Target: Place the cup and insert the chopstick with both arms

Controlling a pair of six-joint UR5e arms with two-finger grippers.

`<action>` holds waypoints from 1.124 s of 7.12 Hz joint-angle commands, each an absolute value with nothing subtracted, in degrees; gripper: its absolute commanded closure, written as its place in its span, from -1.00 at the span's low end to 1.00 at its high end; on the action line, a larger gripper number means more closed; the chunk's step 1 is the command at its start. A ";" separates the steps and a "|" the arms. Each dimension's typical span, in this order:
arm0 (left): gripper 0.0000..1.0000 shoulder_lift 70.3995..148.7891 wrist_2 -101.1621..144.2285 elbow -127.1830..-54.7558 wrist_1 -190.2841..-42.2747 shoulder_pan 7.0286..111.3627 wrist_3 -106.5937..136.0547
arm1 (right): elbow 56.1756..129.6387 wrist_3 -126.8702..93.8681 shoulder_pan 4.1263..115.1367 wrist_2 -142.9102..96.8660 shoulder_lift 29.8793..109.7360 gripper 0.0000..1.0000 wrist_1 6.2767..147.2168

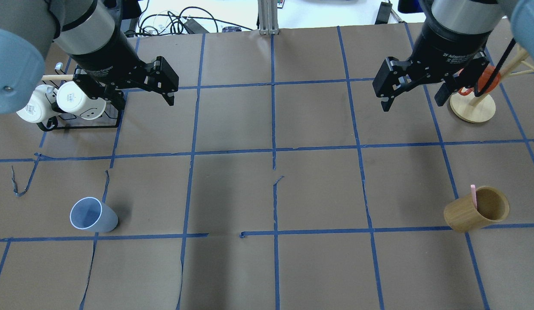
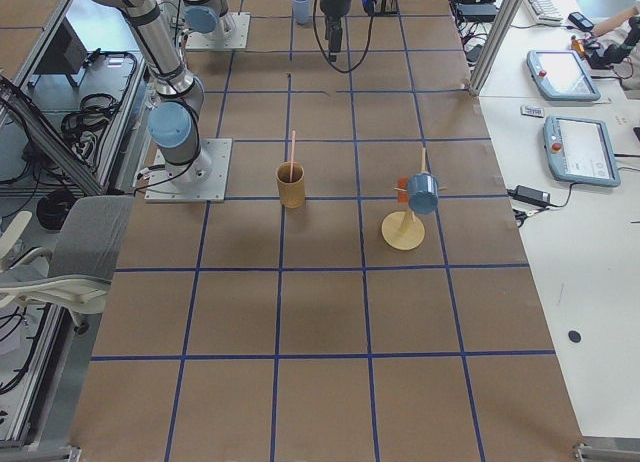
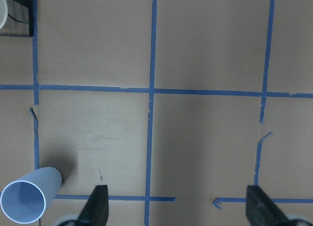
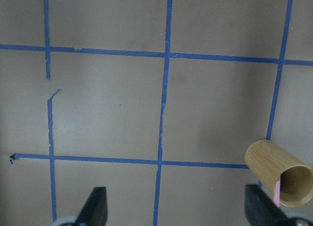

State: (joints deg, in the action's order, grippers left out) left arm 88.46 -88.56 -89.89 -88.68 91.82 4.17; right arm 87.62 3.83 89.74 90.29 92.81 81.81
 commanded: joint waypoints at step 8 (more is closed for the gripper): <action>-1.00 87.54 -89.12 -90.44 -88.95 91.76 4.22 | 87.63 4.13 89.74 91.67 92.99 -1.00 78.13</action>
